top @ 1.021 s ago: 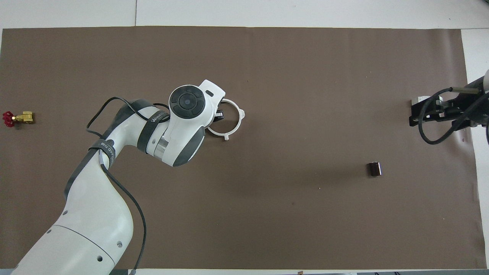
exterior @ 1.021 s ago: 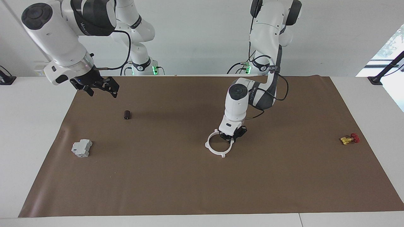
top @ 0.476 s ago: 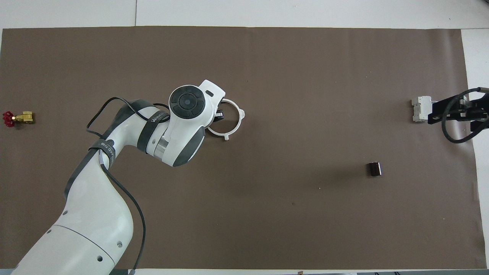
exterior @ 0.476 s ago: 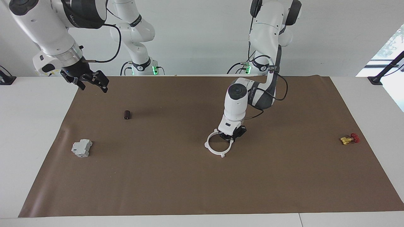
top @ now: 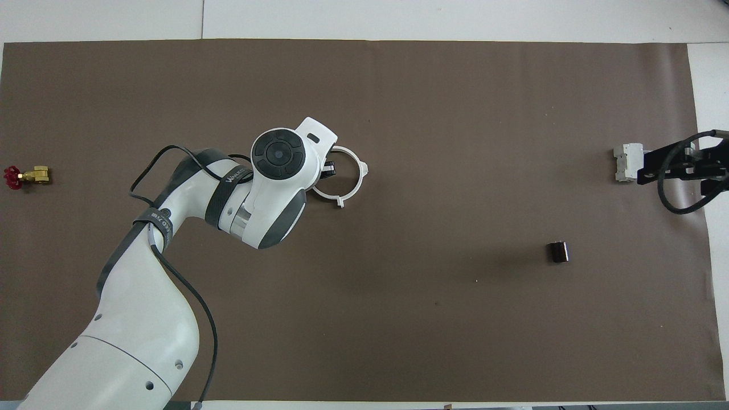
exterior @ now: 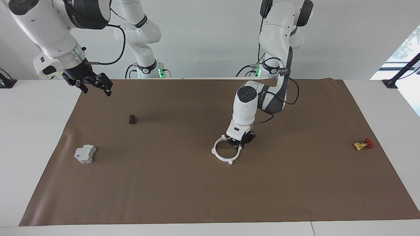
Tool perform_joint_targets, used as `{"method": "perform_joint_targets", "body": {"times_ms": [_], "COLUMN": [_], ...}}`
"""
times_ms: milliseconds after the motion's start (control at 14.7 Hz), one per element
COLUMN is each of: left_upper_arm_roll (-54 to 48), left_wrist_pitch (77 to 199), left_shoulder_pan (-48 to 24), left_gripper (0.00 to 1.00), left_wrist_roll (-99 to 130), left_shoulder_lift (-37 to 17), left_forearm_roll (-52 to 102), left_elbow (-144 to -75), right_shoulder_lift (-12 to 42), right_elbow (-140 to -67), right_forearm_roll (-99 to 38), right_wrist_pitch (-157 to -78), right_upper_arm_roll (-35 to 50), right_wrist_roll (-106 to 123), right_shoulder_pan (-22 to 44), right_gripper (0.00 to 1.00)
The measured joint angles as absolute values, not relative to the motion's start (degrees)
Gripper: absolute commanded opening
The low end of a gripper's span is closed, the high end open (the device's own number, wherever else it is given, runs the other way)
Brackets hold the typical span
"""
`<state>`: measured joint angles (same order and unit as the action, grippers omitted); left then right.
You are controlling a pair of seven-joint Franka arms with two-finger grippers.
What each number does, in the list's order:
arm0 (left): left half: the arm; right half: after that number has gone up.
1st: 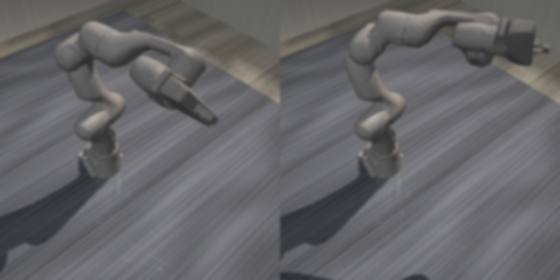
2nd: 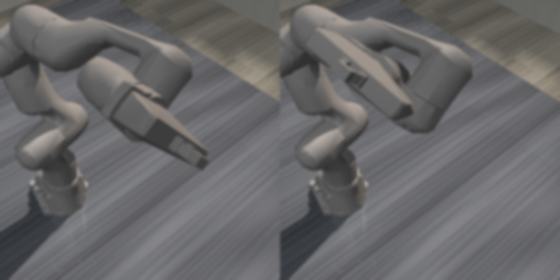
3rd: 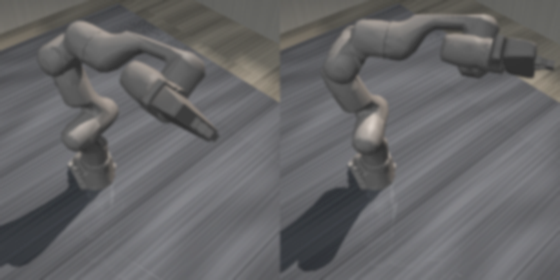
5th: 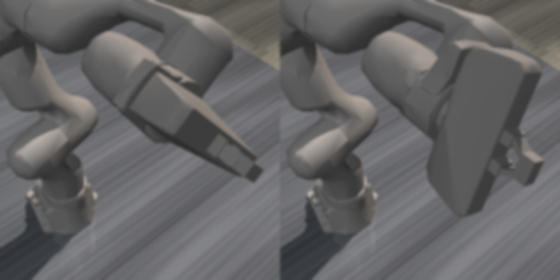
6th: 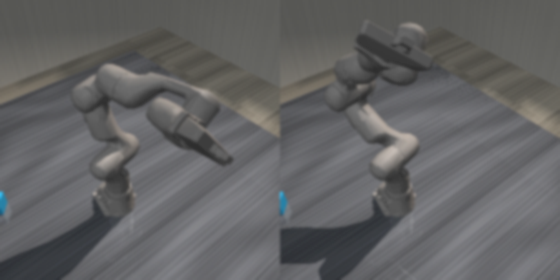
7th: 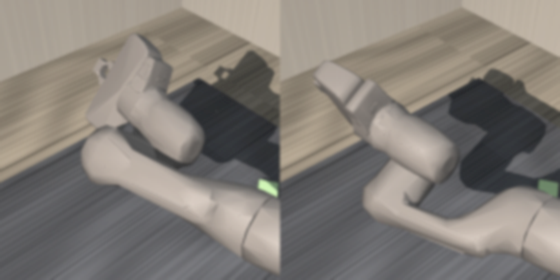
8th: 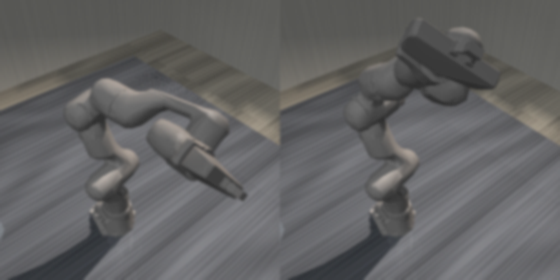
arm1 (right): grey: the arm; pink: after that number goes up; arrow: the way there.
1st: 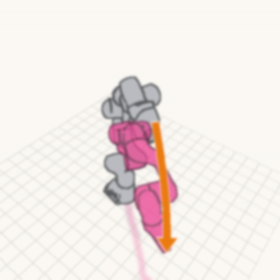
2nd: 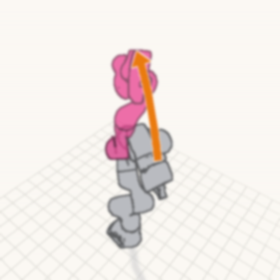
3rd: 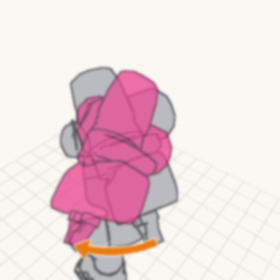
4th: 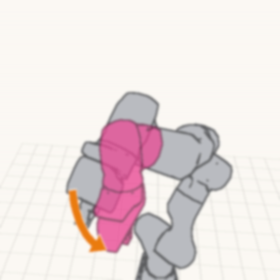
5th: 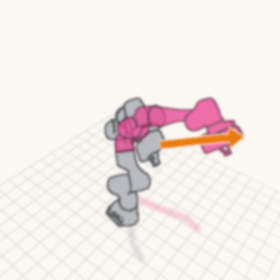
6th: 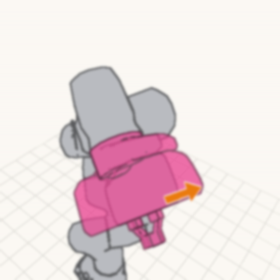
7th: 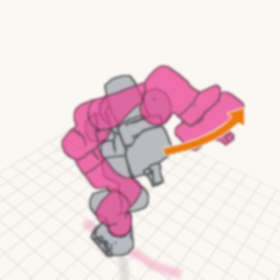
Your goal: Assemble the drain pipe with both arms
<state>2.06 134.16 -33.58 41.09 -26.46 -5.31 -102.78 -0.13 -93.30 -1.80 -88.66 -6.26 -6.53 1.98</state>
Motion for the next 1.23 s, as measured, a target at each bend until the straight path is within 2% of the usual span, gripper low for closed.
{"method": "perform_joint_targets", "body": {"times_ms": [613, 1225], "left_upper_arm_roll": [2.46, 2.84], "left_wrist_pitch": [134.39, 129.67], "left_shoulder_pan": [-32.93, -19.58], "left_gripper": [1.0, 1.0], "left_wrist_roll": [40.85, 23.7], "left_shoulder_lift": [-25.47, -14.28], "left_forearm_roll": [-5.33, -5.34], "left_elbow": [-102.71, -106.81], "right_shoulder_lift": [-0.12, -0.13], "right_elbow": [-92.14, -91.61], "right_forearm_roll": [-0.52, -0.5], "right_wrist_pitch": [-88.81, -88.54], "right_upper_arm_roll": [-5.71, -6.08], "right_wrist_roll": [-2.8, -2.79], "right_shoulder_pan": [2.08, 2.32], "right_gripper": [1.0, 1.0]}}
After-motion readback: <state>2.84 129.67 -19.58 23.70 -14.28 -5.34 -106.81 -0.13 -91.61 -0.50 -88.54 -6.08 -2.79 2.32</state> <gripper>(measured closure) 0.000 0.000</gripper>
